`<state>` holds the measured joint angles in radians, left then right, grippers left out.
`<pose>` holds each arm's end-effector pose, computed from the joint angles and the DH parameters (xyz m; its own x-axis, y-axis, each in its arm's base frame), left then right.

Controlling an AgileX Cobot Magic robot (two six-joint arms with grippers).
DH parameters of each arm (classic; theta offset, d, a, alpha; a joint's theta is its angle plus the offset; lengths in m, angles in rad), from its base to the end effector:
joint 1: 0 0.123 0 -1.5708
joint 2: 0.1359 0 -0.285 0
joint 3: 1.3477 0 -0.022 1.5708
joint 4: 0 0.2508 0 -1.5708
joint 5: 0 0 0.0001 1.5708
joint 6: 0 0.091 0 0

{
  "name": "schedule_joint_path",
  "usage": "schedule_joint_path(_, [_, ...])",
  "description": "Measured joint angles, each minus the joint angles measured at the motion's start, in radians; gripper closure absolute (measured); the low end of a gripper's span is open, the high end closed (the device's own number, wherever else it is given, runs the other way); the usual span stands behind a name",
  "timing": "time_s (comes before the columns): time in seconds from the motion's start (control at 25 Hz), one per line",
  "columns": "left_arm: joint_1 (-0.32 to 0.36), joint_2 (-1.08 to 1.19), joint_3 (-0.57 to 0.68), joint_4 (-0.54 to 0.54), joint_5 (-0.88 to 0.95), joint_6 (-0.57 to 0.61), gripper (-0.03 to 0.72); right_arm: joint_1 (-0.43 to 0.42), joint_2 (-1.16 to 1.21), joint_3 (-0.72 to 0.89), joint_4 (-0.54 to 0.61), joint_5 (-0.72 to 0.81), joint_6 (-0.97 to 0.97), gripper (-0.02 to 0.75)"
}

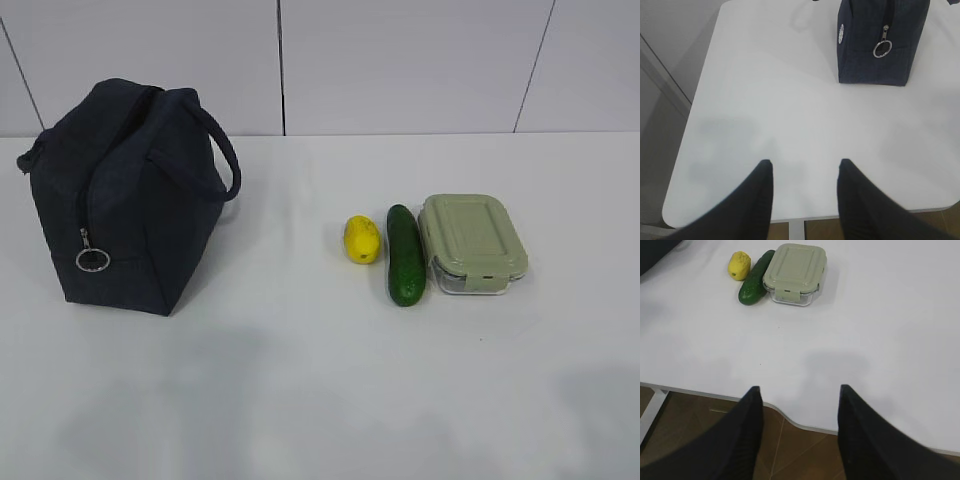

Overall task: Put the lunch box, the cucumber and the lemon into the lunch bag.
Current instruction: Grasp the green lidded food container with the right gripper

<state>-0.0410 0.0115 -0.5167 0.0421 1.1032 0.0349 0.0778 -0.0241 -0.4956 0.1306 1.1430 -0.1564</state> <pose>-0.0067 0.0037 0.2786 -0.4870 0.0738 -0.8703 0.0345 0.9973 0.0653 -0.0128 0.0098 0.2699 -0.4856 -0.1392 -0.8630 -0.2295 0.9729 -0.0278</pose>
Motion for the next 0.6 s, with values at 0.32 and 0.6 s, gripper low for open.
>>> schedule_joint_path(0.32, [0.000,0.000,0.000,0.000,0.000,0.000,0.379,0.000,0.000,0.000,0.000,0.000,0.000,0.365])
schedule_joint_path(0.6, [0.000,0.000,0.000,0.000,0.000,0.000,0.379,0.000,0.000,0.000,0.000,0.000,0.000,0.365])
